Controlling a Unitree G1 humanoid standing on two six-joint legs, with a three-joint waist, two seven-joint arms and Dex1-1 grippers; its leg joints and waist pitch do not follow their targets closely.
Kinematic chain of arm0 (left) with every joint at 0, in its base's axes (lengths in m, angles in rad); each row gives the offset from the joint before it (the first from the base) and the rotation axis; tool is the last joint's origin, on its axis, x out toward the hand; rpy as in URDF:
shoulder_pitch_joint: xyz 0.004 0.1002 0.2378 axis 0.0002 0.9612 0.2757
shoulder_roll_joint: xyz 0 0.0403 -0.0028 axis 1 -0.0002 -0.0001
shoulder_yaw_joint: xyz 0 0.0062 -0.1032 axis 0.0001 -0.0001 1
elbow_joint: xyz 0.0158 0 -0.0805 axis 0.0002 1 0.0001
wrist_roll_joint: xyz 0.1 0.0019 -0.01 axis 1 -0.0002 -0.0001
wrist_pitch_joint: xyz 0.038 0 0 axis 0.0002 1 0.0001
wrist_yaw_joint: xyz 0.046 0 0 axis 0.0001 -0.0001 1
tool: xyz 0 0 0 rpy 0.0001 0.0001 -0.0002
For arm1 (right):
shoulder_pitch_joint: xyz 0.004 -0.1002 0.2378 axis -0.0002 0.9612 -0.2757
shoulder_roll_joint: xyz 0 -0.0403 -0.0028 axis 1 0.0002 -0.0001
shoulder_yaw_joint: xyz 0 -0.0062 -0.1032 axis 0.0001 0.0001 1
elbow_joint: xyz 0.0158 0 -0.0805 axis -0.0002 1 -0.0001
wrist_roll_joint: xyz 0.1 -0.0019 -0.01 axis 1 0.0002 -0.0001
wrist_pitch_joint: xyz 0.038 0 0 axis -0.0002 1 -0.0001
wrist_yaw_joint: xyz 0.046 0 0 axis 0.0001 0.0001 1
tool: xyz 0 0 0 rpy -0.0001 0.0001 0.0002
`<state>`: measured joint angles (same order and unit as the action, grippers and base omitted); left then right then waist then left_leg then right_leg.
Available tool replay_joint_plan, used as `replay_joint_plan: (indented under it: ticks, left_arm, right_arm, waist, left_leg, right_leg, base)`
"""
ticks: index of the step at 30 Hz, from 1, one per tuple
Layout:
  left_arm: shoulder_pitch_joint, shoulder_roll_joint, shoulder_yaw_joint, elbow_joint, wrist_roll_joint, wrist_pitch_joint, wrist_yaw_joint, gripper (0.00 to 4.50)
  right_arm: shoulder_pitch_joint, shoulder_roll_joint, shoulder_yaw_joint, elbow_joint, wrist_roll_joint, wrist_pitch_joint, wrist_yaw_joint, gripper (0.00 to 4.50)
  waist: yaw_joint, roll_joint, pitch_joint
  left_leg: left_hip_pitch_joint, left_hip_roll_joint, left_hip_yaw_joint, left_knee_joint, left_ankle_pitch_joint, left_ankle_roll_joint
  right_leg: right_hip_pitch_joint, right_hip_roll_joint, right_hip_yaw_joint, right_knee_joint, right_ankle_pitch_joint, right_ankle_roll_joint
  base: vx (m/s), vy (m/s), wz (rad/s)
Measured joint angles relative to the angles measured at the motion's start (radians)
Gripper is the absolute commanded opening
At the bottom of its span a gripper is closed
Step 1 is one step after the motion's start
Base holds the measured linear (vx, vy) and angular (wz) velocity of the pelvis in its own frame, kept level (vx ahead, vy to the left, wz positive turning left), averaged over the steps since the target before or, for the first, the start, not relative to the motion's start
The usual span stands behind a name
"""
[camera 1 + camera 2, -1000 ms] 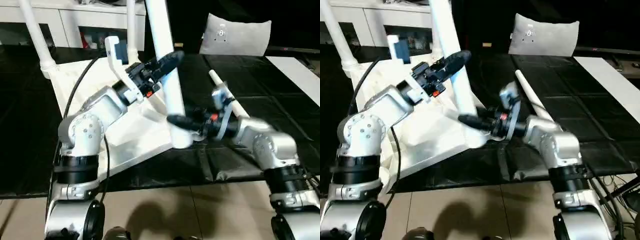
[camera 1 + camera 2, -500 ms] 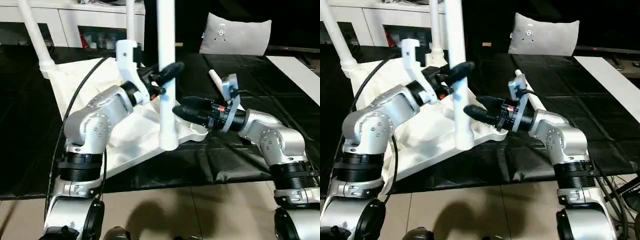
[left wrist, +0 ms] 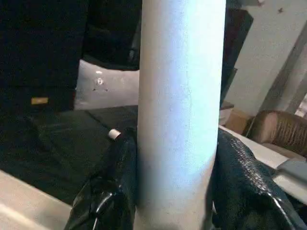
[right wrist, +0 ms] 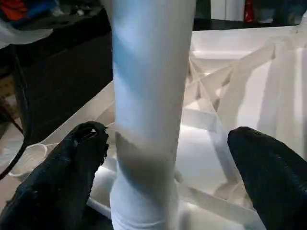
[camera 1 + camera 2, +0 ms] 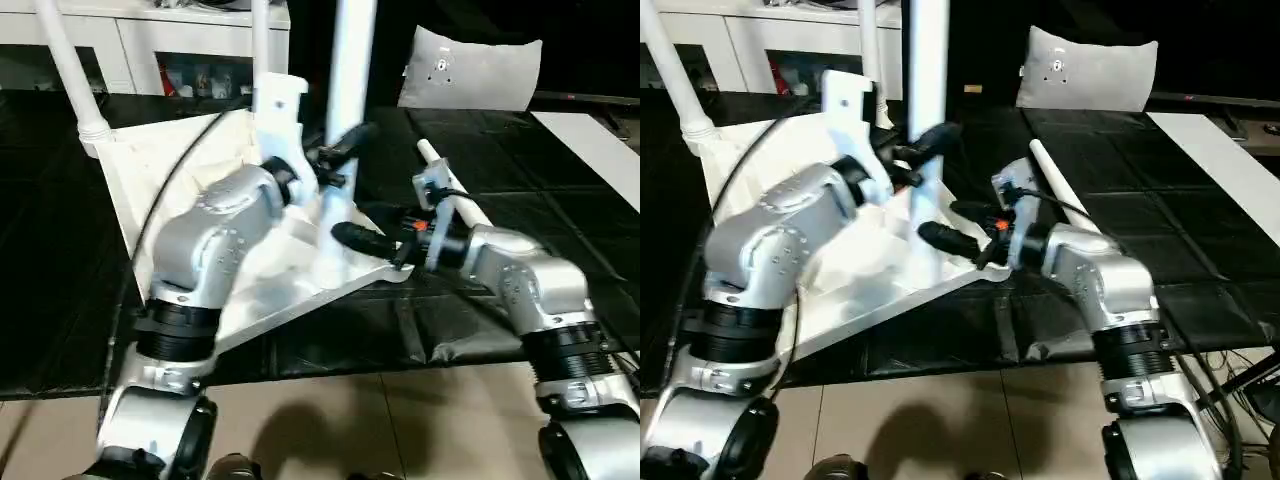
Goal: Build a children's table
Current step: Pick table leg
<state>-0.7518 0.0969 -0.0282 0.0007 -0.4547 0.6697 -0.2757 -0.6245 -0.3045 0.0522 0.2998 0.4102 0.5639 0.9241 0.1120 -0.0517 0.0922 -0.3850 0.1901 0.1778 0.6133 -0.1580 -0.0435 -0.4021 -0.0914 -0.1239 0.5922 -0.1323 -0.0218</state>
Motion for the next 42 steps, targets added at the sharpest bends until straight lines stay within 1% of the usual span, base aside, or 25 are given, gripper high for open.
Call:
replay_joint_plan:
  ticks: [7,10,13,16,18,20,21,22,24,25,28,29,30,33,36,37,38,39,41,42]
  left_arm:
    - [-0.005,0.007,0.001,0.000,0.020,-0.016,-0.004,1.77]
    - [-0.005,0.010,0.000,0.000,0.020,-0.018,-0.015,1.77]
    - [-0.005,0.006,-0.014,-0.010,0.020,-0.019,-0.027,1.77]
    - [-0.005,0.001,-0.023,-0.021,0.022,-0.019,-0.031,1.77]
    - [-0.005,0.002,-0.032,-0.027,0.026,-0.020,-0.042,1.77]
    - [-0.005,0.003,-0.040,-0.031,0.028,-0.020,-0.047,1.77]
    - [-0.005,0.002,-0.044,-0.034,0.028,-0.020,-0.048,1.77]
    - [-0.005,0.002,-0.048,-0.038,0.028,-0.020,-0.049,1.77]
    - [-0.005,-0.001,-0.051,-0.050,0.027,-0.020,-0.056,1.77]
    - [-0.005,-0.002,-0.051,-0.055,0.027,-0.020,-0.059,1.77]
    - [-0.005,-0.003,-0.051,-0.058,0.027,-0.020,-0.061,1.77]
    - [-0.005,-0.003,-0.051,-0.058,0.027,-0.020,-0.062,1.77]
    - [-0.005,-0.004,-0.051,-0.058,0.027,-0.020,-0.063,1.77]
    - [-0.005,-0.004,-0.051,-0.058,0.027,-0.019,-0.065,1.77]
    - [-0.005,-0.005,-0.050,-0.058,0.027,-0.015,-0.066,1.77]
    - [-0.005,-0.005,-0.049,-0.059,0.027,-0.015,-0.066,1.77]
    - [-0.005,-0.005,-0.049,-0.059,0.027,-0.015,-0.066,1.77]
    - [-0.005,-0.006,-0.048,-0.059,0.026,-0.015,-0.066,1.77]
    - [-0.005,-0.008,-0.047,-0.059,0.028,-0.015,-0.061,1.77]
    - [-0.005,-0.006,-0.045,-0.059,0.029,-0.015,-0.059,2.12]
  right_arm:
    - [-0.018,-0.006,0.000,0.048,-0.011,-0.021,0.022,4.50]
    - [-0.040,-0.005,0.000,0.066,-0.012,-0.023,0.021,4.50]
    - [-0.049,0.012,0.001,0.066,-0.012,-0.027,0.021,4.50]
    - [-0.049,0.031,0.017,0.070,-0.013,-0.027,0.022,4.50]
    - [-0.049,0.038,0.024,0.076,-0.013,-0.027,0.023,4.20]
    - [-0.051,0.047,0.029,0.088,-0.015,-0.027,0.022,4.11]
    - [-0.053,0.053,0.032,0.101,-0.016,-0.027,0.021,3.86]
    - [-0.053,0.057,0.033,0.107,-0.017,-0.027,0.020,3.86]
    - [-0.053,0.061,0.034,0.109,-0.019,-0.027,0.019,3.67]
    - [-0.054,0.061,0.034,0.109,-0.021,-0.027,0.019,3.67]
    - [-0.054,0.062,0.035,0.109,-0.025,-0.027,0.020,3.23]
    - [-0.054,0.062,0.035,0.109,-0.025,-0.027,0.021,3.23]
    - [-0.054,0.062,0.035,0.109,-0.025,-0.027,0.021,3.02]
    - [-0.054,0.065,0.035,0.112,-0.024,-0.028,0.024,2.94]
    - [-0.054,0.069,0.035,0.115,-0.024,-0.032,0.026,2.61]
    - [-0.054,0.069,0.035,0.115,-0.024,-0.034,0.031,2.61]
    - [-0.054,0.069,0.035,0.115,-0.024,-0.036,0.037,2.39]
    - [-0.054,0.068,0.035,0.115,-0.024,-0.039,0.043,2.39]
    - [-0.054,0.067,0.036,0.114,-0.024,-0.045,0.047,2.15]
    - [-0.054,0.067,0.037,0.113,-0.024,-0.047,0.051,2.15]
  waist:
    - [-0.002,0.000,0.000]
    - [-0.002,0.000,0.000]
    - [-0.001,0.000,0.000]
    - [-0.001,0.000,0.000]
    - [-0.001,0.000,0.000]
    - [-0.002,0.000,0.000]
    - [-0.003,0.000,0.000]
    - [-0.003,0.000,0.000]
    - [-0.003,0.000,0.000]
    - [-0.003,0.000,0.000]
    - [-0.003,0.000,0.000]
    - [-0.003,0.000,0.000]
    - [-0.003,0.000,0.000]
    - [-0.003,0.000,0.000]
    - [-0.003,0.000,0.000]
    - [-0.003,0.000,0.000]
    - [-0.003,0.000,0.000]
    - [-0.003,0.000,0.000]
    - [-0.003,0.000,0.000]
    - [-0.003,0.000,0.000]
  left_leg:
    - [0.000,0.000,0.000,0.000,0.000,0.000]
    - [0.000,0.000,0.000,0.000,0.000,0.000]
    - [0.000,0.000,0.000,0.000,0.000,0.000]
    - [0.000,0.000,0.000,0.000,0.000,0.000]
    - [0.000,0.000,0.000,0.000,0.000,0.000]
    - [0.000,0.000,0.000,0.000,0.000,0.000]
    - [0.000,0.000,0.000,0.000,0.000,0.000]
    - [0.000,0.000,0.000,0.000,0.000,0.000]
    - [0.000,0.000,0.000,0.000,0.000,0.000]
    - [0.000,0.000,0.000,0.000,0.000,0.000]
    - [0.000,0.000,0.000,0.000,0.000,0.000]
    - [0.000,0.000,0.000,0.000,0.000,0.000]
    - [0.000,0.000,0.000,0.000,0.000,0.000]
    - [0.000,0.000,0.000,0.000,0.000,0.000]
    - [0.000,0.000,0.000,0.000,0.000,0.000]
    - [0.000,0.000,0.000,0.000,0.000,0.000]
    - [0.000,0.000,0.000,0.000,0.000,0.000]
    - [0.000,0.000,0.000,0.000,0.000,0.000]
    - [0.000,0.000,0.000,0.000,0.000,0.000]
    - [0.000,0.000,0.000,0.000,0.000,0.000]
  right_leg:
    - [0.000,0.000,0.000,0.000,0.000,0.000]
    - [0.000,0.000,0.000,0.000,0.000,0.000]
    - [0.000,0.000,0.000,0.000,0.000,0.000]
    - [0.000,0.000,0.000,0.000,0.000,0.000]
    - [0.000,0.000,0.000,0.000,0.000,0.000]
    - [0.000,0.000,0.000,0.001,0.000,0.000]
    - [0.000,0.000,0.000,0.001,0.000,0.000]
    - [-0.001,0.000,0.000,0.001,0.000,0.000]
    - [0.000,0.000,0.000,0.000,0.000,0.000]
    - [0.000,0.000,0.000,0.000,0.000,0.000]
    - [0.000,0.000,0.000,0.000,0.000,0.000]
    - [0.000,0.000,0.000,0.000,0.000,0.000]
    - [0.000,0.000,0.000,0.001,0.000,0.000]
    - [0.000,0.000,0.000,0.000,0.000,0.000]
    - [0.000,0.000,0.000,0.000,0.000,0.000]
    - [0.000,0.000,0.000,0.000,0.000,0.000]
    - [0.000,0.000,0.000,0.000,0.000,0.000]
    - [0.000,0.000,0.000,0.000,0.000,0.000]
    - [0.000,0.000,0.000,0.001,0.000,0.000]
    - [0.000,0.000,0.000,0.001,0.000,0.000]
  base:
    - [0.000,0.000,0.00]
    - [0.000,0.000,0.00]
    - [0.000,0.000,0.00]
    - [0.000,0.000,0.00]
    - [0.000,0.000,0.00]
    - [0.000,0.000,0.00]
    - [0.000,0.000,0.00]
    - [0.000,0.000,0.00]
    - [0.000,0.000,0.00]
    - [0.000,0.000,0.00]
    - [0.000,0.000,0.00]
    - [0.000,0.000,0.00]
    - [0.000,0.000,0.00]
    - [0.000,0.000,0.00]
    - [0.000,0.000,0.00]
    - [0.000,0.000,0.00]
    - [0.000,0.000,0.00]
    - [0.000,0.000,0.00]
    - [0.000,0.000,0.00]
    - [0.000,0.000,0.00]
